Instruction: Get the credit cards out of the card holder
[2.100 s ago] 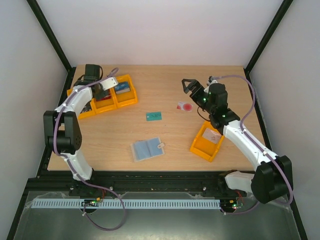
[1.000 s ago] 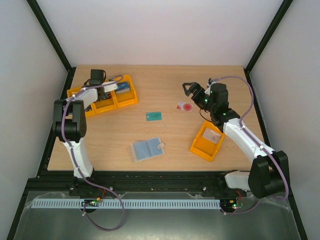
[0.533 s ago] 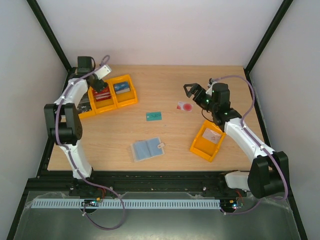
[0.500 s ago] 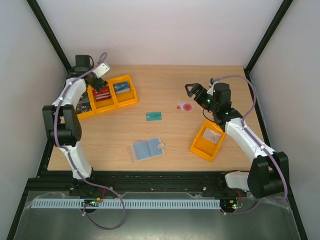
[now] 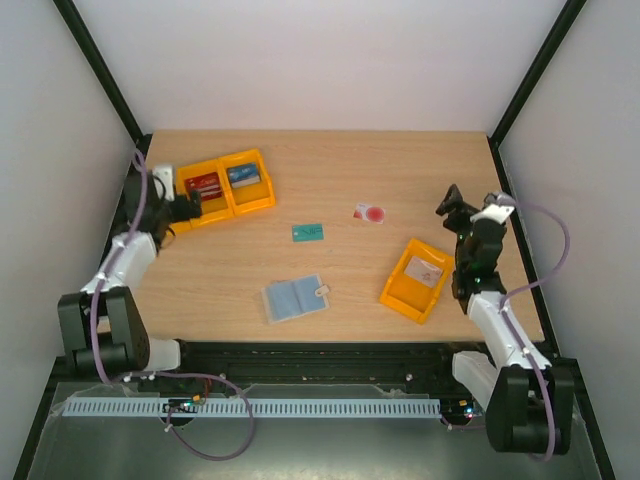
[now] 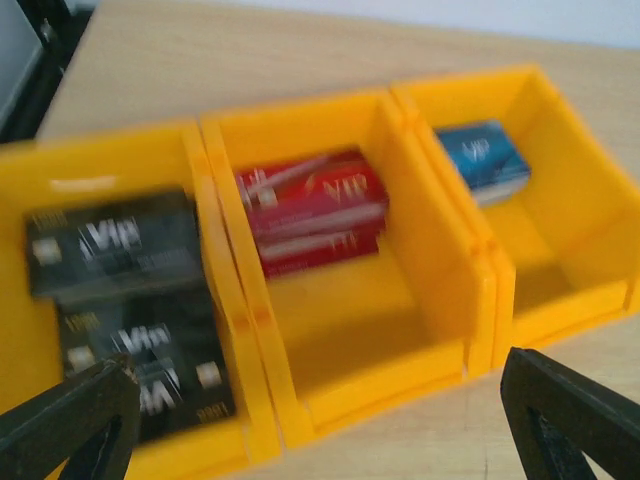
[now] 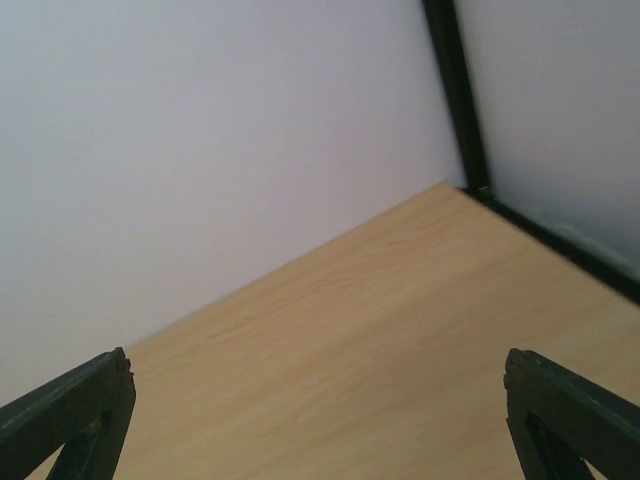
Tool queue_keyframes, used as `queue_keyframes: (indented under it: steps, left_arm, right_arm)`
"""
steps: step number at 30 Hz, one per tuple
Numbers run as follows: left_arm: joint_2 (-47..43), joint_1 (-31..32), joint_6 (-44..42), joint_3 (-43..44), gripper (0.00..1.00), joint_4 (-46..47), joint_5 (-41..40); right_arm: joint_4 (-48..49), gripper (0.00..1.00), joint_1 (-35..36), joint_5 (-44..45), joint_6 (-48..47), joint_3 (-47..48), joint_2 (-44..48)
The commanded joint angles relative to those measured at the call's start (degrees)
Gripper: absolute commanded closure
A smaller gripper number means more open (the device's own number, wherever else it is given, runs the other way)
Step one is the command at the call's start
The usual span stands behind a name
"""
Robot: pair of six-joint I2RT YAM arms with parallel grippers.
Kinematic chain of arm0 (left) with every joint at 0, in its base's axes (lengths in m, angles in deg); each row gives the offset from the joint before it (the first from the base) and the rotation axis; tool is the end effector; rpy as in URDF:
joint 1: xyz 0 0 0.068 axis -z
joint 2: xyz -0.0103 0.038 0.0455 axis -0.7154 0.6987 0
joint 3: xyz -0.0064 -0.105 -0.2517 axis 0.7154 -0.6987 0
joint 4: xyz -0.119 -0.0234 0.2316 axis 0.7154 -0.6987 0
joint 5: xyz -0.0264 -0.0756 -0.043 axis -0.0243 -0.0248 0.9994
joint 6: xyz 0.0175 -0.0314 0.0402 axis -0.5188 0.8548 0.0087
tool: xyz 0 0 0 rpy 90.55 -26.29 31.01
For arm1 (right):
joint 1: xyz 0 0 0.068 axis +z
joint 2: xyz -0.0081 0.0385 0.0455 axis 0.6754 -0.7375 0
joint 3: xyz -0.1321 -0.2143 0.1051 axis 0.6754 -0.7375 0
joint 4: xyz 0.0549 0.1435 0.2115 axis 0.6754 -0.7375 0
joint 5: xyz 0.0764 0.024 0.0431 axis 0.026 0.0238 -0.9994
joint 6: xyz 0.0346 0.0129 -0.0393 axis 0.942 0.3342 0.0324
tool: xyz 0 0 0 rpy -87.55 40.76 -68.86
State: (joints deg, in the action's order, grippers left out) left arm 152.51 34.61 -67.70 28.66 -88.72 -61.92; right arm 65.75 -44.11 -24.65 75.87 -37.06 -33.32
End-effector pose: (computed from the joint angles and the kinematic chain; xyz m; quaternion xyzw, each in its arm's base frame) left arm 0.3115 0.0523 0.2722 -0.0090 0.8643 -0.0462 0.5007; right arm 0.2302 -0.0056 0.2710 0.1618 0.7047 0.1556 0.6731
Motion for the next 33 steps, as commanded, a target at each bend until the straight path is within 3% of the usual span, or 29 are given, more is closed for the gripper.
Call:
queue_keyframes:
  steps: [1, 6, 11, 13, 16, 18, 20, 21, 23, 25, 28, 30, 33]
  left_arm:
    - [-8.55, 4.59, 6.52, -19.73, 0.01, 30.48, -8.76]
    - [-8.34, 10.44, 5.06, -33.94, 0.01, 48.88, -15.28]
    - [-2.03, 14.82, 2.56, -41.63, 0.01, 69.35, -17.64]
    - [0.46, 17.15, -0.96, -40.68, 0.01, 70.62, -21.89]
    - [4.72, 16.74, 0.47, -38.68, 0.01, 72.18, -24.41]
    - [5.65, 14.22, 3.07, -37.96, 0.01, 70.3, -22.73]
    - [8.08, 11.38, 4.68, -41.89, 0.01, 78.62, -18.31]
    - [8.7, 11.15, 4.22, -43.96, 0.01, 85.91, -17.31]
    - [6.85, 11.67, 2.86, -44.38, 0.01, 83.03, -15.53]
    - [8.03, 11.86, 2.78, -44.51, 0.01, 85.48, -15.72]
    - [8.01, 11.86, 3.19, -42.45, 0.01, 80.83, -16.54]
    - [7.7, 11.78, 3.29, -42.29, 0.01, 79.87, -16.71]
    - [7.96, 11.77, 3.3, -42.29, 0.01, 80.4, -16.62]
  right_arm:
    - [21.09, 0.02, -0.39, 9.78, -13.82, -12.45, 4.78]
    - [35.94, 0.02, -0.74, 9.86, -14.55, -21.57, 2.18]
    - [47.57, 0.02, -0.74, 5.24, -12.78, -25.64, -10.31]
    - [51.65, 0.02, -0.78, 4.08, -12.56, -26.71, -15.38]
    - [58.84, 0.02, -0.88, 3.02, -14.52, -28.04, -19.68]
    - [62.19, 0.02, -1.01, 0.75, -15.14, -27.46, -25.47]
    - [73.09, 0.02, -1.12, -1.13, -15.04, -27.57, -33.63]
    - [73.9, 0.02, -1.35, -1.01, -14.71, -27.25, -33.7]
    - [58.07, 0.01, -1.62, 0.23, -14.72, -24.13, -28.14]
    - [61.39, 0.01, -1.62, 1.53, -13.74, -22.92, -31.12]
    - [50.81, 0.01, -1.47, 1.0, -14.49, -18.92, -29.74]
    - [54.74, 0.01, -0.85, 1.56, -14.94, -19.54, -31.19]
    - [51.88, 0.01, -0.79, 1.52, -14.99, -18.81, -30.42]
